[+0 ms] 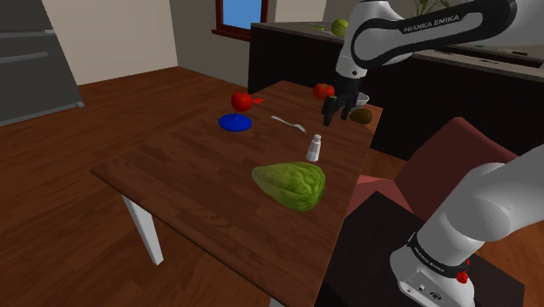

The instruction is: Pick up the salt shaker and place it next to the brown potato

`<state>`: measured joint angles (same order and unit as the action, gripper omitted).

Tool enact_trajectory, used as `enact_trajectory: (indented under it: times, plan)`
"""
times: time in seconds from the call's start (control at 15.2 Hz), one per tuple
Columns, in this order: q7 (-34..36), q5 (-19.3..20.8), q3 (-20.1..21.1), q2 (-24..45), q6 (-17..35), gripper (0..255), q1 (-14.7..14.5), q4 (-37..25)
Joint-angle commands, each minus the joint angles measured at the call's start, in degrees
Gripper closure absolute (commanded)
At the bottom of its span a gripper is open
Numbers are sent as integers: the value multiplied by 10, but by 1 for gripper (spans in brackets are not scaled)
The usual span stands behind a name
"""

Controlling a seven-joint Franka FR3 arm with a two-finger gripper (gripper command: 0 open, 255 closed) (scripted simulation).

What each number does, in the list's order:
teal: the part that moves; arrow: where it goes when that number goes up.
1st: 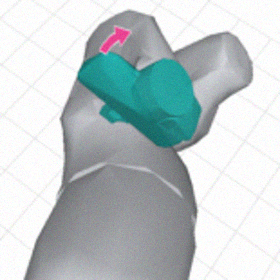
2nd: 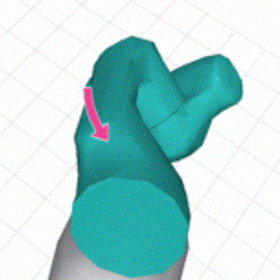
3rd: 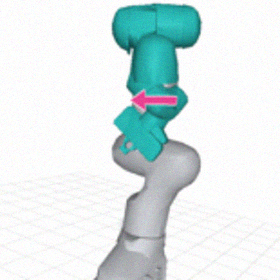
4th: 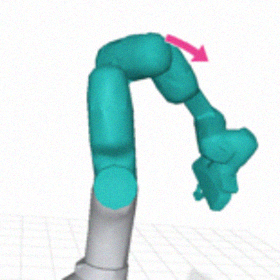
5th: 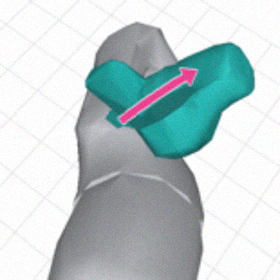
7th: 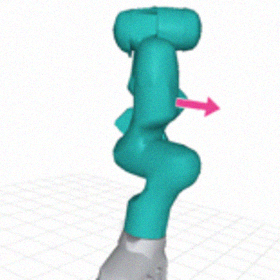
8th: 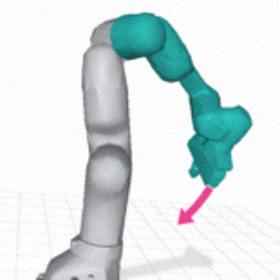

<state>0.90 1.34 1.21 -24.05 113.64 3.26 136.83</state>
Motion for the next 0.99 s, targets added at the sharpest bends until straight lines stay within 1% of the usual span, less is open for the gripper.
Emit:
enact_trajectory:
  times: [0.0,0.33,0.4,0.92]
  plan:
    - [22,6,7,45,29,0,4,-11]
    - [69,31,11,158,84,0,17,-55]
    - [75,34,11,172,90,0,19,-61]
    - [78,40,9,201,149,0,21,-30]
